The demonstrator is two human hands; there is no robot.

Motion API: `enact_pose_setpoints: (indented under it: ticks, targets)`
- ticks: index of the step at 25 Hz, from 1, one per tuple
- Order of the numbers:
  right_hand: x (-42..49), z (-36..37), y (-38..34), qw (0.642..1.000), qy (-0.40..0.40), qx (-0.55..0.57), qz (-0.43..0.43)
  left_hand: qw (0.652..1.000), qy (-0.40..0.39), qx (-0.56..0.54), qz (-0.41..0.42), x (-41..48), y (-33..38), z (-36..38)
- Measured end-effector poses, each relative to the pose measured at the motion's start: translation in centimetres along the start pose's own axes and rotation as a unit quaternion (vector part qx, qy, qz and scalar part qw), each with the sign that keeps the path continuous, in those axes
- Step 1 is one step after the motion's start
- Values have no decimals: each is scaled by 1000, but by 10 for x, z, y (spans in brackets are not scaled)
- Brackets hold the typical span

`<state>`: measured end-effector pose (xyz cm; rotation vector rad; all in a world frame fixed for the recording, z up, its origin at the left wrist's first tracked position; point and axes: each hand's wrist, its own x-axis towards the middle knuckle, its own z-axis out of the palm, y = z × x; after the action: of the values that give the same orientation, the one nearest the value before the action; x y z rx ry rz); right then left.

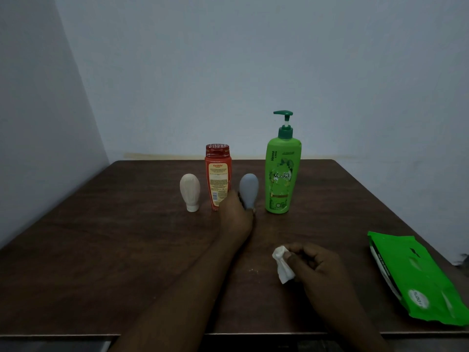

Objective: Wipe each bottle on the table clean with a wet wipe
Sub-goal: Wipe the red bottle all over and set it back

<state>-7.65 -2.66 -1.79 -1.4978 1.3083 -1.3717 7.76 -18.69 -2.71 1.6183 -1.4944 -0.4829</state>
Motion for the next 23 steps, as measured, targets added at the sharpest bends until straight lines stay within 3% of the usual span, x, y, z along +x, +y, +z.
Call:
enact_pose_setpoints:
  ticks: [10,17,19,23]
  targets:
    - [1,-1,-4,999,10,30,12,999,7,2,48,-42,-5,-39]
    - [3,-1,-7,999,3,45,20,963,181,19,196,11,34,-111]
    - [3,-3,-7,999,-5,41,11,962,175,38,206,30,49,-124]
    - [5,-3,-2,1000,-4,14,4,970,86,128,188,52,63,-126]
